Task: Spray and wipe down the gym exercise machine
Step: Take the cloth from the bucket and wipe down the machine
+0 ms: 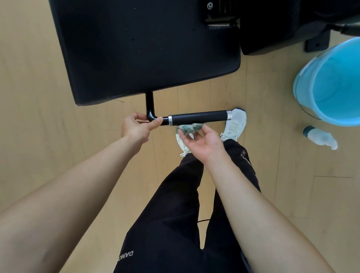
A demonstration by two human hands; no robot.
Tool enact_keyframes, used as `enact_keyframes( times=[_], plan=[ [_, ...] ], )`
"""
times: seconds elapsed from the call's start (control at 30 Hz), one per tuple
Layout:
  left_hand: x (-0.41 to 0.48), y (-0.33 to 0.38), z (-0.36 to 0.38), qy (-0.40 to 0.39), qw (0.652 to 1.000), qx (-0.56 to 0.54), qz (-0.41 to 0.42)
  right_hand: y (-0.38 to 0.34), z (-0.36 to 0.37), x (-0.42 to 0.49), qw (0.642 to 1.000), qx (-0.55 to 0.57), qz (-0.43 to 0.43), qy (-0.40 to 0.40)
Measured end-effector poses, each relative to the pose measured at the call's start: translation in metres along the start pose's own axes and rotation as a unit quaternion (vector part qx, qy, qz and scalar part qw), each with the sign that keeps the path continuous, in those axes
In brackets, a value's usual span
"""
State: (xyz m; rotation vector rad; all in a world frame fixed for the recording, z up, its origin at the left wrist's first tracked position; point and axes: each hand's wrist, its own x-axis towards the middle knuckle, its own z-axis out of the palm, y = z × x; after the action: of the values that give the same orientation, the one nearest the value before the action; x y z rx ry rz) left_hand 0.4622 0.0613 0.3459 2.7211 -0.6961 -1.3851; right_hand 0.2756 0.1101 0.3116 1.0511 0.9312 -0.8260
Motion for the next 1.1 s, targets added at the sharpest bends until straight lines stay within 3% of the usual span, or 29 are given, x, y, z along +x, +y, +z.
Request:
enact_keyframes(
  times=[0.23,0.37,0.47,0.6,0.83,1.1],
  plan=[
    [-0.014,0.012,0.006,0.042,0.998,0.052,-0.018,-0.061,-0.013,-0.023,0.992,0.029,-0.098,0.069],
    [-0.026,0.027,0.009,0.049,0.995,0.084,-0.024,-0.082,-0.007,-0.042,0.981,-0.125,-0.145,0.038],
    [-0.039,0.039,0.016,0.033,0.993,0.106,-0.026,-0.094,0.009,-0.071,0.933,-0.314,-0.173,-0.015],
    [-0.065,0.048,0.016,-0.019,0.998,0.030,-0.049,-0.106,0.035,-0.106,0.865,-0.453,-0.214,-0.033],
    [-0.097,0.082,0.007,-0.098,0.990,-0.093,0.034,-0.110,0.098,-0.142,0.800,-0.529,-0.283,-0.020],
    [-0.105,0.194,-0.011,-0.139,0.949,-0.223,0.176,-0.091,0.193,-0.168,0.732,-0.580,-0.355,-0.041]
  ],
)
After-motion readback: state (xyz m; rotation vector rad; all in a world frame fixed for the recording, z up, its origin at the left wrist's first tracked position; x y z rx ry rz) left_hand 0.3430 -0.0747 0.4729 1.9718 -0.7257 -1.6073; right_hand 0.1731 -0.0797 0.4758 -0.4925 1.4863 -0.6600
